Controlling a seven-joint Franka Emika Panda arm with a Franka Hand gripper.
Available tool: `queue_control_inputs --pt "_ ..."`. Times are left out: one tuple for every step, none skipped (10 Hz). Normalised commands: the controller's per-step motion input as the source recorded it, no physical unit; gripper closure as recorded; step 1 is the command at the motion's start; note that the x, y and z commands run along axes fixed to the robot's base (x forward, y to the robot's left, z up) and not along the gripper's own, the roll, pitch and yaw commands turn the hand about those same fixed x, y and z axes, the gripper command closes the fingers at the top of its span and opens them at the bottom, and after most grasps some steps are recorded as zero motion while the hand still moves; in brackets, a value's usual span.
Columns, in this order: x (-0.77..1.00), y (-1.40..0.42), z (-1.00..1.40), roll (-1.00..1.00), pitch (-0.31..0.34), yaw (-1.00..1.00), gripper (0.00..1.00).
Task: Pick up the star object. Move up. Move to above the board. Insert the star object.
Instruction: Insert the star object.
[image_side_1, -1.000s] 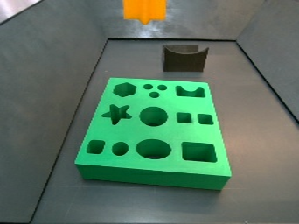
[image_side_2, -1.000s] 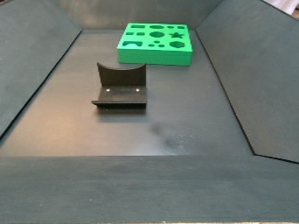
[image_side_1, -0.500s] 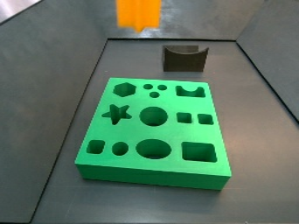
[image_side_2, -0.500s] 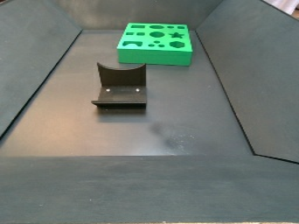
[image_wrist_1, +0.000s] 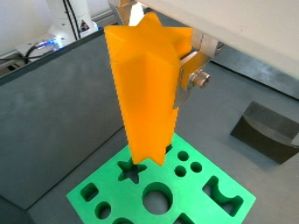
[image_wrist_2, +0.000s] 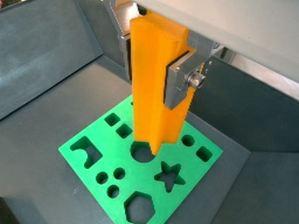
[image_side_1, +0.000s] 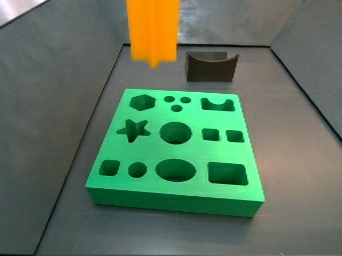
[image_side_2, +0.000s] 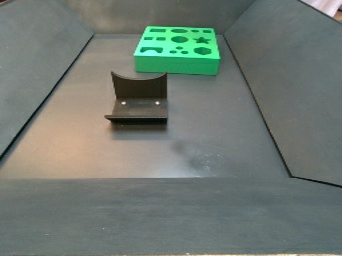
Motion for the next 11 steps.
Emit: queue_control_inputs --pt "0.00 0.00 -0.01 0.01 0.000 0.00 1.00" --pt "-0.05 0.01 -0.23 0.09 0.000 0.00 1.00" --pt "-0.04 0.00 -0.36 0.07 0.000 0.00 1.00" --pt "0.00 0.00 -0.42 0.04 -0.009 0.01 1.00" --pt "0.00 0.00 -0.46 0.04 -0.027 0.05 1.00" --pt "0.00 0.00 -0.44 0.05 -0.021 0.05 1.00" --pt "0.00 0.00 -0.18 0.02 0.000 0.00 1.00" --pt "0.00 0.00 -0.02 0.00 0.000 0.00 1.00" --pt "0.00 0.00 -0.10 0.00 0.000 0.01 1.00" --pt "0.00 0.00 -0.16 0.00 0.000 0.05 1.00" --pt "0.00 0.00 -0.18 0.00 0.000 0.07 1.00"
